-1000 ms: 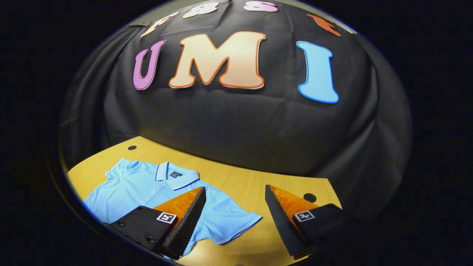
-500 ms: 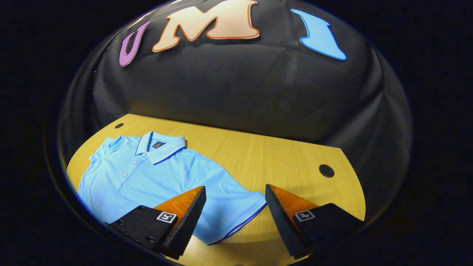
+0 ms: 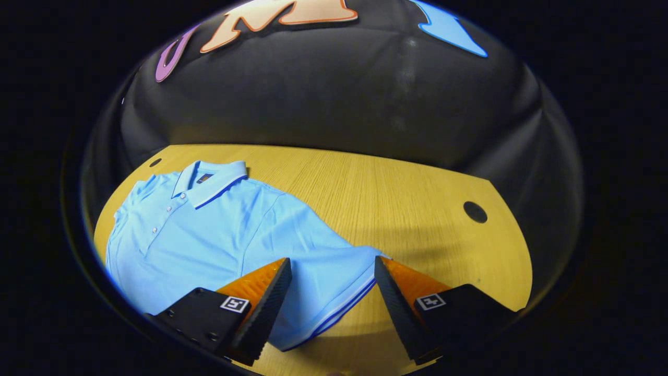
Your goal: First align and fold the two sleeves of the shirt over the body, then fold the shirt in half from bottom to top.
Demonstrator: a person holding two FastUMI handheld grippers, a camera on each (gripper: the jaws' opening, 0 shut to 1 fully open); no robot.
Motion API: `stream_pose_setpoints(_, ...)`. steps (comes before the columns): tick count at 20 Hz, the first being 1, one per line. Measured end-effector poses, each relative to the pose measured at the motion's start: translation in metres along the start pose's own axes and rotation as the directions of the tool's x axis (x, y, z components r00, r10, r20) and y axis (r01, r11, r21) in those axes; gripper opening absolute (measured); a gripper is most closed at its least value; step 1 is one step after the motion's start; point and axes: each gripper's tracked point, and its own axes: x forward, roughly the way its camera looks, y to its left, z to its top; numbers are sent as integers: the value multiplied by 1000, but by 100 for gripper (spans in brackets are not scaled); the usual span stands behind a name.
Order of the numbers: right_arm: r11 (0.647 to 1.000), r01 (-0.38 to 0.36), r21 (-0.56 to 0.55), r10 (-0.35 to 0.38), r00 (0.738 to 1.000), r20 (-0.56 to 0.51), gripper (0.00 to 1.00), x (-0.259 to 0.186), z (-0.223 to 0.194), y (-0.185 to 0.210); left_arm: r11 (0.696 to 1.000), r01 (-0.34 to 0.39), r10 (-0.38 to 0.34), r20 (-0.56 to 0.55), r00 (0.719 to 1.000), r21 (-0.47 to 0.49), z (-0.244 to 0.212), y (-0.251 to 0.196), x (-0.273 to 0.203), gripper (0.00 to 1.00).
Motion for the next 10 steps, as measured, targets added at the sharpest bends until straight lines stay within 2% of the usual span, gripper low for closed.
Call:
stream_pose_setpoints(2, 1000, -15, 23, 15, 1000, 0, 99, 1, -1, 3, 1000, 8, -8, 0, 1000, 3, 0, -3, 1, 93)
stream_pose_setpoints(3, 999, -26, 23, 26, 1000, 2, 83, 4, -1, 7, 1000, 11, -11, -2, 1000, 2, 0, -5, 2, 93)
stream_pose_setpoints(4, 999, -32, 17, 32, 999, 4, 72, 1, -1, 14, 1000, 16, -16, -4, 1000, 0, -1, -7, 2, 93)
stream_pose_setpoints(5, 999, -45, 8, 45, 999, 9, 53, 1, 0, 20, 1000, 22, -22, -4, 1000, -2, -1, -9, 2, 93)
stream_pose_setpoints(6, 999, -45, -1, 45, 999, 6, 46, 1, -2, 24, 1000, 26, -26, -4, 1000, -2, 0, -11, 2, 93)
stream_pose_setpoints(7, 999, -43, -16, 44, 999, 13, 23, 1, -1, 27, 1000, 29, -29, -4, 1000, -1, 1, -12, 2, 93)
stream_pose_setpoints(9, 999, -49, -12, 49, 999, 12, 9, -2, 0, 34, 999, 34, -34, -3, 999, -5, -1, -12, 2, 93)
stream_pose_setpoints(10, 999, -40, -5, 40, 999, 13, 11, -1, 2, 33, 999, 36, -36, -3, 999, -9, -2, -11, 3, 93)
